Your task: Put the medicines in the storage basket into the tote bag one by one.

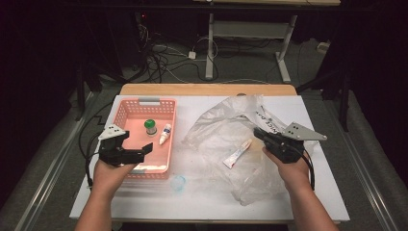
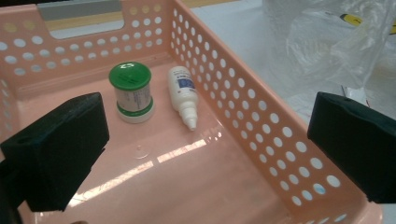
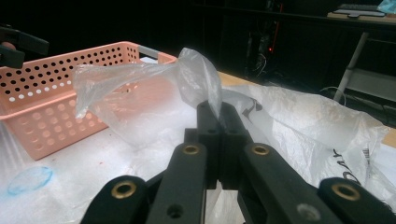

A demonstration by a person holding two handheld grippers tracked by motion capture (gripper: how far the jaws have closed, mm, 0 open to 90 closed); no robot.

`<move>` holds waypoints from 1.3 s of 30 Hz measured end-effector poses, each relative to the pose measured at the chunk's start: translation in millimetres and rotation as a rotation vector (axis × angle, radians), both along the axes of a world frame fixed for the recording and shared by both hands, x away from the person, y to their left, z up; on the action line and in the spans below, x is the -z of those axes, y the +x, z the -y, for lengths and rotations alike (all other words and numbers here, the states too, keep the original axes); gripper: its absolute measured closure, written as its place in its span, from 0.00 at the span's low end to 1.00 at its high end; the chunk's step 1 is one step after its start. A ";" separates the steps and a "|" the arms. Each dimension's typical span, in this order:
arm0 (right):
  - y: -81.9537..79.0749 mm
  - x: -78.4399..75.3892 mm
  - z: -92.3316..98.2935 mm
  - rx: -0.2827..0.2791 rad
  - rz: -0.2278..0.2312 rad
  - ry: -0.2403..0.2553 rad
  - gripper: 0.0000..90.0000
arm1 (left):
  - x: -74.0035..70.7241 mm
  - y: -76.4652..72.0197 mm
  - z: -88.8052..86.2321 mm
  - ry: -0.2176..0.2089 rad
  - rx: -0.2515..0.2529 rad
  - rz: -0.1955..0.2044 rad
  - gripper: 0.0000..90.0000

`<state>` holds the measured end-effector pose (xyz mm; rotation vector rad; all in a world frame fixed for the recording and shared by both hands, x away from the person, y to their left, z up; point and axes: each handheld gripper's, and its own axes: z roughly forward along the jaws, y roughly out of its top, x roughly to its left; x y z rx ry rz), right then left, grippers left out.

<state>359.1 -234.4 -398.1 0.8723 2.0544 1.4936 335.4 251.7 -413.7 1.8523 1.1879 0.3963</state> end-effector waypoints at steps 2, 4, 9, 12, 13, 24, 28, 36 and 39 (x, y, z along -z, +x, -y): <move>-0.2 -0.2 0.2 0.002 0.000 0.001 1.00 | 0.4 -0.1 -3.4 0.000 -0.011 0.000 0.00; -0.2 0.0 0.2 0.003 -0.003 0.003 1.00 | 0.4 -0.3 -5.7 -0.003 -0.019 0.002 0.00; 0.0 0.3 -0.9 0.002 -0.003 0.002 1.00 | 0.0 -0.2 -6.3 -0.010 -0.025 0.008 0.00; 0.4 0.3 0.0 0.003 -0.003 0.001 1.00 | -0.9 0.5 -3.5 -0.026 -0.024 0.012 0.00; 0.5 0.4 0.3 0.004 -0.003 0.001 1.00 | -2.3 0.7 -2.2 -0.030 -0.023 0.013 0.00; 0.0 -1.5 1.2 0.001 0.001 0.011 1.00 | -21.1 14.1 12.9 -0.030 -0.016 0.040 0.00; -0.6 -1.6 0.1 0.005 0.000 0.010 1.00 | -22.4 25.6 14.4 -0.039 -0.028 0.037 0.00; -0.3 -1.6 0.7 0.004 -0.002 0.009 1.00 | -18.2 54.7 16.7 -0.036 -0.057 0.011 0.00; -0.1 -1.3 1.1 0.001 -0.002 0.009 1.00 | -17.8 66.2 18.6 -0.017 -0.065 0.002 0.00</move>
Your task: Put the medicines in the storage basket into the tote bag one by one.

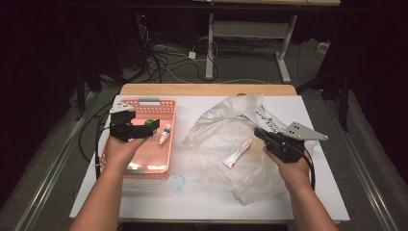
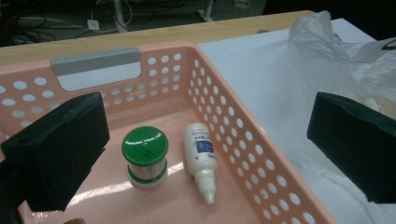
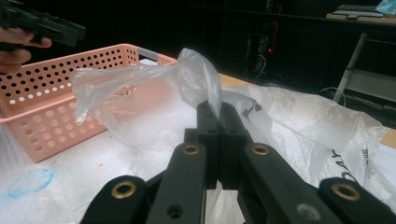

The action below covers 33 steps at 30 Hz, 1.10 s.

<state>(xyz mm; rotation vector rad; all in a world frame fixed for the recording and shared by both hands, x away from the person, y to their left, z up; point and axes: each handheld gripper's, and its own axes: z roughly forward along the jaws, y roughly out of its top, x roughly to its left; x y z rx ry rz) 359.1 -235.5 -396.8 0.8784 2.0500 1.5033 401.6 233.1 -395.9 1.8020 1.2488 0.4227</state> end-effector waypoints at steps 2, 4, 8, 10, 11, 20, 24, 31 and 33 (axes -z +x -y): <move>0.0 0.1 -0.6 0.001 0.001 0.003 1.00 | 1.1 7.9 0.9 0.009 -0.005 -0.010 0.00; -0.3 0.1 -1.2 0.002 -0.001 0.001 1.00 | 2.7 15.5 1.2 0.022 -0.010 -0.018 0.00; -0.2 0.1 -1.1 0.002 0.000 0.000 1.00 | 9.6 30.3 -1.2 0.009 -0.022 -0.053 0.00; 0.2 0.0 -0.3 -0.002 0.002 0.002 1.00 | 14.2 37.4 -2.7 0.014 -0.034 -0.080 0.00; 0.1 0.0 -0.1 -0.001 0.000 0.003 1.00 | 16.6 40.9 -3.3 0.018 -0.036 -0.095 0.00; 0.1 0.6 -1.6 -0.006 -0.003 0.002 1.00 | 40.6 65.7 -9.4 0.073 -0.084 -0.211 0.01; -0.3 0.4 -2.0 -0.004 -0.006 0.004 1.00 | 51.4 71.8 -11.4 0.094 -0.085 -0.273 0.03; 0.0 -0.1 -1.2 -0.008 -0.003 0.009 1.00 | 58.4 73.9 -6.2 0.117 -0.080 -0.296 0.14; 0.1 -0.2 -0.8 -0.010 -0.002 0.008 1.00 | 60.8 74.2 -4.7 0.137 -0.073 -0.311 0.16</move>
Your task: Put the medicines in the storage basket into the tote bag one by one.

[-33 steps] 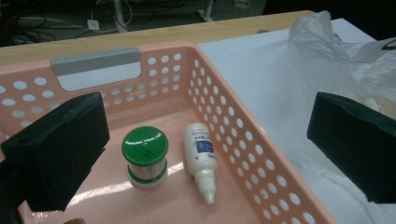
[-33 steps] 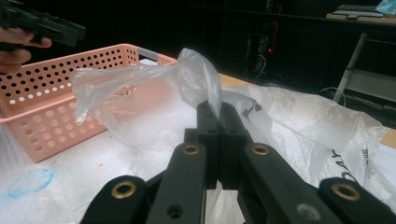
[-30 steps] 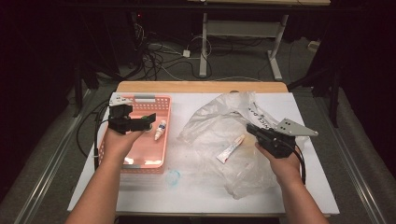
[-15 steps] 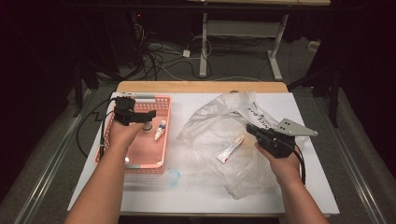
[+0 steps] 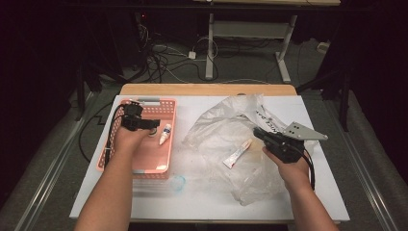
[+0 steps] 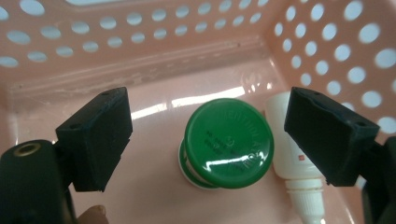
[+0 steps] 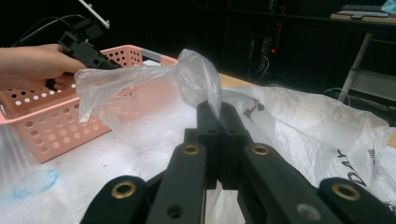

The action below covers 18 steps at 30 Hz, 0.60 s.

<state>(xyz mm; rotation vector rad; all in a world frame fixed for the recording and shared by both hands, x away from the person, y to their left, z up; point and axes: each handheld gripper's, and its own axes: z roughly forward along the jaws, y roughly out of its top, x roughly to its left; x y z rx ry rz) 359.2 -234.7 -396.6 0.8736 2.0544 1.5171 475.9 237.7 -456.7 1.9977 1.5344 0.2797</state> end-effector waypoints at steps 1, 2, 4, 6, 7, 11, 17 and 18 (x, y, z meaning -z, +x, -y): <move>-0.1 0.0 0.1 0.001 -0.002 0.001 1.00 | 1.3 0.2 0.9 0.016 0.007 -0.015 0.17; -0.1 0.0 0.2 0.000 -0.001 0.000 1.00 | 2.3 0.3 1.9 0.035 0.020 -0.032 0.17; -0.1 0.0 0.5 0.001 -0.002 0.001 1.00 | 2.7 -0.6 2.2 0.056 0.030 -0.050 0.18; 0.2 0.1 0.8 -0.001 0.001 0.003 1.00 | 3.4 -1.5 2.8 0.072 0.043 -0.064 0.21; 0.2 0.1 0.8 -0.001 0.000 0.003 1.00 | 3.6 -2.1 2.9 0.073 0.052 -0.066 0.23; -0.3 0.2 -0.5 -0.001 -0.007 0.005 1.00 | 4.1 -3.1 4.7 0.065 0.065 -0.048 0.32; 0.3 1.3 -0.2 0.000 -0.007 0.003 1.00 | 6.3 -4.0 6.9 0.087 0.081 -0.048 0.48; 0.5 1.6 -0.1 0.001 -0.009 0.003 1.00 | 6.5 -4.3 7.8 0.092 0.084 -0.045 0.51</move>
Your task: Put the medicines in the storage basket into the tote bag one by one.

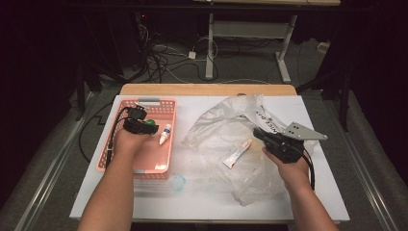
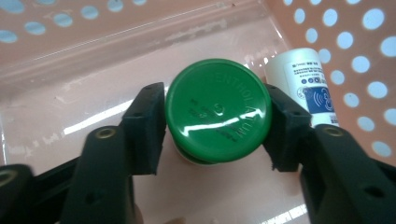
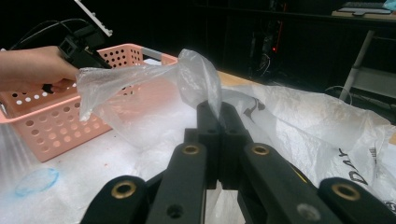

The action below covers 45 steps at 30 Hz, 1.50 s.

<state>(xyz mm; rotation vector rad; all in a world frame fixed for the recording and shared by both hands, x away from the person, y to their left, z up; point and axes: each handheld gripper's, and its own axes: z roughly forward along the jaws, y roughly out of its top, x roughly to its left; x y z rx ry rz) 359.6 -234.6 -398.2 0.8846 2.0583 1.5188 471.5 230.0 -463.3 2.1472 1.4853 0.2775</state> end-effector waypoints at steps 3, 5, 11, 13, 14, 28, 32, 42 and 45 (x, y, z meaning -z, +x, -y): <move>0.1 0.3 -0.4 -0.001 0.000 0.000 1.00 | -0.3 -0.9 2.2 0.018 0.013 0.008 0.54; -0.1 0.4 -0.5 -0.003 -0.001 -0.002 1.00 | -0.3 -1.4 2.8 0.021 0.016 0.011 0.55; -0.3 0.2 -0.7 -0.004 0.001 -0.001 1.00 | -3.2 -1.5 0.7 0.007 0.004 0.019 0.55; -0.4 -0.1 -0.6 -0.007 0.005 0.000 1.00 | -6.1 -1.8 -0.8 -0.013 -0.007 0.034 0.55; -0.5 -0.3 -0.6 -0.006 0.004 0.000 1.00 | -7.4 -2.1 -1.2 -0.020 -0.011 0.040 0.55; -1.3 -1.6 -0.8 -0.004 0.009 -0.004 1.00 | -26.2 -19.0 6.7 -0.064 0.007 0.103 0.55; -1.1 -1.6 -0.3 -0.003 0.007 0.002 1.00 | -29.3 -24.3 9.7 -0.062 0.011 0.115 0.55; -1.9 -1.2 -2.3 -0.003 0.006 -0.006 1.00 | -38.1 -43.2 10.4 -0.108 0.011 0.164 0.55; -1.8 -1.1 -1.4 -0.003 0.007 -0.008 1.00 | -44.0 -52.1 9.0 -0.129 0.021 0.199 0.55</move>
